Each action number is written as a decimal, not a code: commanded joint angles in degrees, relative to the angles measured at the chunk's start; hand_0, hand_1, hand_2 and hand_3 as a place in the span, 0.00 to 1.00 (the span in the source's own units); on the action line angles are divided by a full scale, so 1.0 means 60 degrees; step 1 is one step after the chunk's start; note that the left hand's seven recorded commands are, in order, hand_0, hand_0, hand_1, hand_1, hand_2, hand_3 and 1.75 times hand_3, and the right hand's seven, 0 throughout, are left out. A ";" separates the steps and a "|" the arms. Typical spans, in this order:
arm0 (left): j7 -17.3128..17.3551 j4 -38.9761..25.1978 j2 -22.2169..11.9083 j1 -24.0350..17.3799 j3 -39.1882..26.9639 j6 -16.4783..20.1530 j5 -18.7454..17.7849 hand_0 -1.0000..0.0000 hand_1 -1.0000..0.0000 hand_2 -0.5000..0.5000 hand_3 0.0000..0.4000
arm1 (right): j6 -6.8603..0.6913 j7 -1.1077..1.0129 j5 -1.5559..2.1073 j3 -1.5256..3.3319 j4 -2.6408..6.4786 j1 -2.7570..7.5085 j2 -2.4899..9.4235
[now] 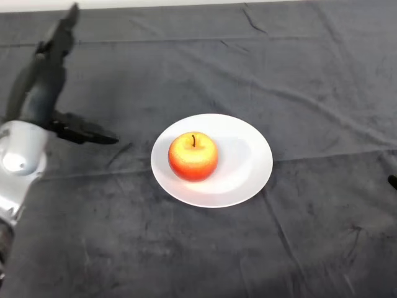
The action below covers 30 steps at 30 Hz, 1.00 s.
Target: Move the apple to the plate
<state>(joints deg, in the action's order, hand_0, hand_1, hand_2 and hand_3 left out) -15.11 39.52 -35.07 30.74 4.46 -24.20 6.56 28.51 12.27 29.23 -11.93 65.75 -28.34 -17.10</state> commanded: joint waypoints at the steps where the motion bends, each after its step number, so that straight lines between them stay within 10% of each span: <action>1: -0.0224 -0.0655 -0.0699 -0.0338 -0.0514 0.0112 -0.0292 1.00 1.00 0.50 0.00 | -0.0670 0.0064 0.0272 0.0007 0.0599 0.0530 0.0236; 30: -0.1654 -0.0130 -0.1941 -0.1795 -0.4771 -0.0259 -0.1563 1.00 1.00 0.50 0.00 | -0.0708 0.0081 0.0262 0.0005 0.0539 0.0554 0.0238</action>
<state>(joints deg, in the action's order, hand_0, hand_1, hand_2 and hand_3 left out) -24.45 37.57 -43.02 21.94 -23.74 -24.79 -2.29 26.85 12.30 29.35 -11.92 65.70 -28.24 -17.05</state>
